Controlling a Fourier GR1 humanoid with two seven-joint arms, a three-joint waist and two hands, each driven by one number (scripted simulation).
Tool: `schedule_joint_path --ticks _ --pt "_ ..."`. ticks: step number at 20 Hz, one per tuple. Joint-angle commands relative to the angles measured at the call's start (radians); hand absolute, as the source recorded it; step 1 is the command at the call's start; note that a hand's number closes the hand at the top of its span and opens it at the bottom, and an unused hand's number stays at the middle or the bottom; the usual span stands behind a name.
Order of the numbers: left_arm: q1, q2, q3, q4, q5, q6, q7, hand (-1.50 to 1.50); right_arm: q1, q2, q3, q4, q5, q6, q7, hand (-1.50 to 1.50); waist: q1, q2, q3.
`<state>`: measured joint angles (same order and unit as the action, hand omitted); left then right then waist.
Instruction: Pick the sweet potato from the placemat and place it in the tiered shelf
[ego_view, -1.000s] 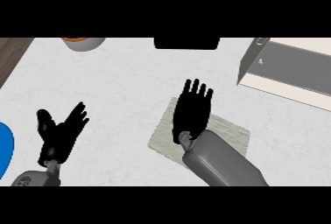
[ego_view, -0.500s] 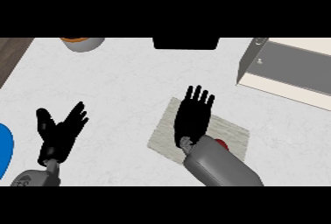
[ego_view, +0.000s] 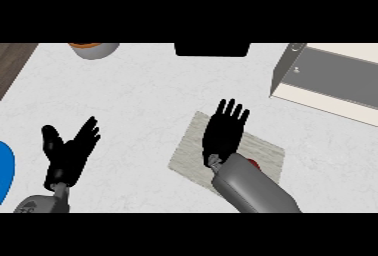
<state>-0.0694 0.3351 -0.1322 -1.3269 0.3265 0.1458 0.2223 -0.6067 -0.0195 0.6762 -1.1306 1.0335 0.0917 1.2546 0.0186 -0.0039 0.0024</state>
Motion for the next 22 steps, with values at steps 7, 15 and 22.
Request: schedule_joint_path --ticks 7,15,22 --pt "0.02 -0.005 0.021 0.041 -0.013 -0.024 -0.018 0.0 -0.028 0.018 -0.033 0.048 0.054 -0.028 0.157 -1.5 -0.012 0.004 -0.003" --pt "0.038 -0.019 0.017 -0.029 -0.027 -0.002 0.032 0.0 0.004 0.019 0.03 0.099 0.031 -0.124 0.15 -1.5 0.0 0.004 -0.002" --pt "-0.022 -0.017 0.027 -0.016 -0.033 -0.014 0.064 0.0 -0.004 0.019 0.044 0.231 -0.119 -0.041 -0.037 1.5 0.003 0.007 -0.002"
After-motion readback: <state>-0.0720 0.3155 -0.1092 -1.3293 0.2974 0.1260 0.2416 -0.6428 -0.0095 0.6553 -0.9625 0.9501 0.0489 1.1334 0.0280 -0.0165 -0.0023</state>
